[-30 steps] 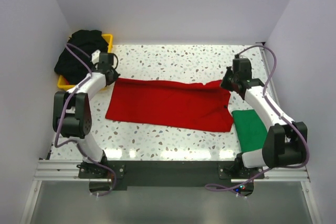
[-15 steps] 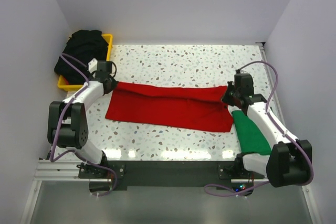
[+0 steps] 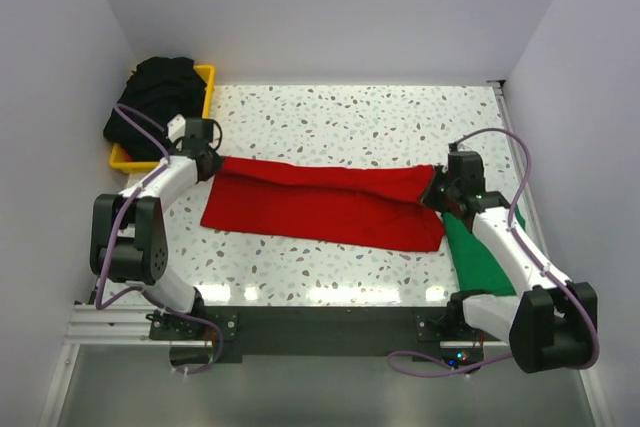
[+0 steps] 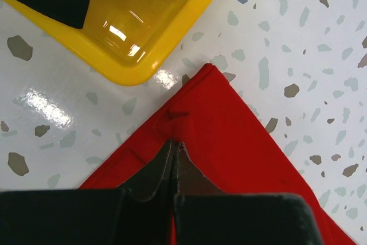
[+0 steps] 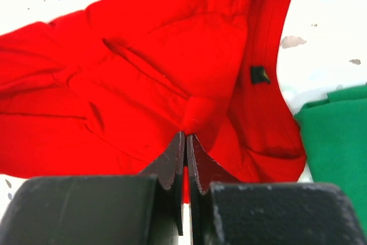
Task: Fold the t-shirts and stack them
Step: Fold the tshirt
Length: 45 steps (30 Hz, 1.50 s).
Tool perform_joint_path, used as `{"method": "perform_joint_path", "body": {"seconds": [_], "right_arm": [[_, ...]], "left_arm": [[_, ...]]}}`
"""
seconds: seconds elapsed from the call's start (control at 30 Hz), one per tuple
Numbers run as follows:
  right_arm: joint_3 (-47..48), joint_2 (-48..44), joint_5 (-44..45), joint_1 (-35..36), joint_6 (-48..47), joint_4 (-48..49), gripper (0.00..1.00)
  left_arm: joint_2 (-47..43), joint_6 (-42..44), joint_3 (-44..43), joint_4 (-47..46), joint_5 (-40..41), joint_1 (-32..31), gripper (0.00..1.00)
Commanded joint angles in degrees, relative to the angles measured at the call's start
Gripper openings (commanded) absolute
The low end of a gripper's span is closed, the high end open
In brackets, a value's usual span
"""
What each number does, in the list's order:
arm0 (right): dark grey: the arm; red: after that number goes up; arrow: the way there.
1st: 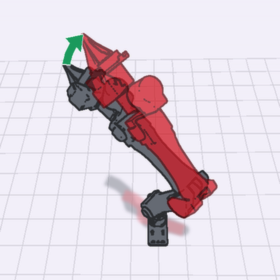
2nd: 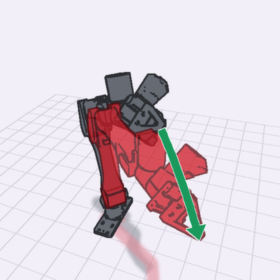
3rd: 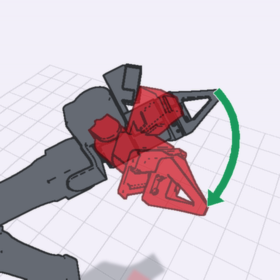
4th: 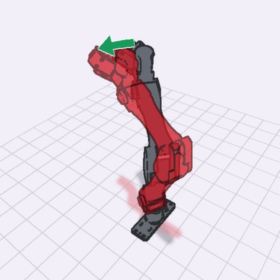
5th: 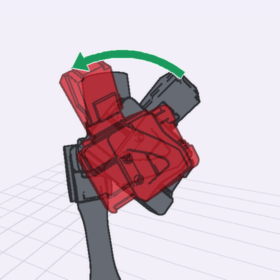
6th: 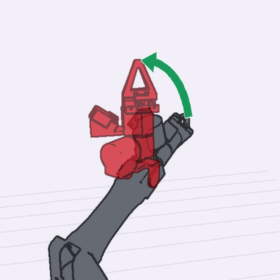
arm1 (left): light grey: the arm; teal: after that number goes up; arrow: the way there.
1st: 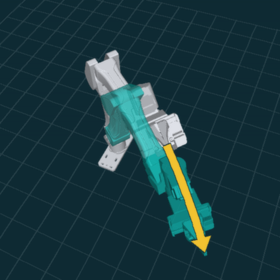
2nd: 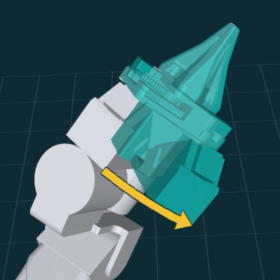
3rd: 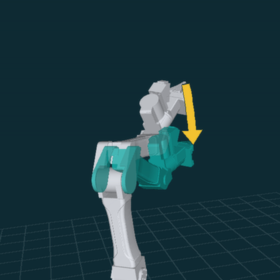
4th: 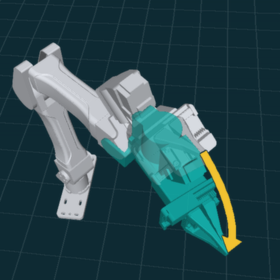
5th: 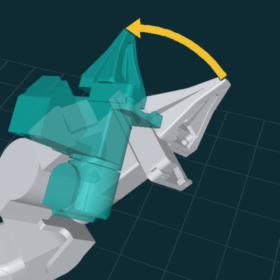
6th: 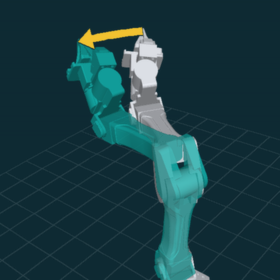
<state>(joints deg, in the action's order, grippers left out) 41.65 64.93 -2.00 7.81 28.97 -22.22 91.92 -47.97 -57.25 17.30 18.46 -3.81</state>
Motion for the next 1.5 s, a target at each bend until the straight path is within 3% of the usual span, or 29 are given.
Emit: {"method": "perform_joint_path", "body": {"seconds": [0.0, 0.23, 0.27, 0.37, 0.4, 0.5, 0.63, 0.87, 0.97, 1.3, 1.47], "right_arm": [[-2.0, -1.82, -0.99, 0.01, 0.73, 1.3, 0.0], [-6.31, -2.09, -2.04, -0.08, 1.96, 3.32, 0.0], [-7.1, -1.91, -2.39, -0.08, 2.23, 3.32, 0.02], [-7.98, -2.26, -3.62, -0.08, 2.58, 4.02, 0.13], [-8.77, -2.52, -4.41, -0.08, 3.02, 4.2, 0.23], [-10.0, -4.01, -6.61, -0.08, 2.94, 4.9, 0.4], [-9.4, -6.03, -8.1, -0.08, 1.97, 2.63, 0.47], [-2.99, -5.96, -9.78, 0.27, 1.52, 1.12, 0.51], [0.61, -2.09, -7.94, 3.6, 2.14, 2.35, 0.51], [12.4, 17.41, -0.2, 9.41, 1.71, 7.89, 0.52], [14.95, 24.53, 0.94, 11.25, 0.82, 10.52, 0.53]], "left_arm": [[-2.45, -1.6, 1.26, -0.42, 1.58, 0.47, 0.0], [-3.15, -1.78, 4.69, -2.44, -0.52, 0.65, 0.0], [-3.85, -1.78, 6.0, -3.49, -1.14, 0.65, 0.05], [-4.99, -1.52, 6.98, -3.85, -1.58, 0.74, 0.14], [-5.34, -1.08, 6.98, -3.68, -1.32, 0.65, 0.2], [-7.1, -0.38, 6.98, -2.45, -0.62, 1.0, 0.38], [-11.57, 0.15, 8.47, -2.88, -4.2, 1.0, 0.44], [-16.33, 0.68, 13.3, -5.08, -8.17, -1.28, 0.42], [-16.68, 1.03, 15.41, -8.15, -11.07, -2.33, 0.31], [-15.37, 0.51, 22.79, -15.89, -15.47, -6.99, 0.25], [-14.23, 0.33, 25.44, -18.27, -13.28, -7.08, 0.25]]}}
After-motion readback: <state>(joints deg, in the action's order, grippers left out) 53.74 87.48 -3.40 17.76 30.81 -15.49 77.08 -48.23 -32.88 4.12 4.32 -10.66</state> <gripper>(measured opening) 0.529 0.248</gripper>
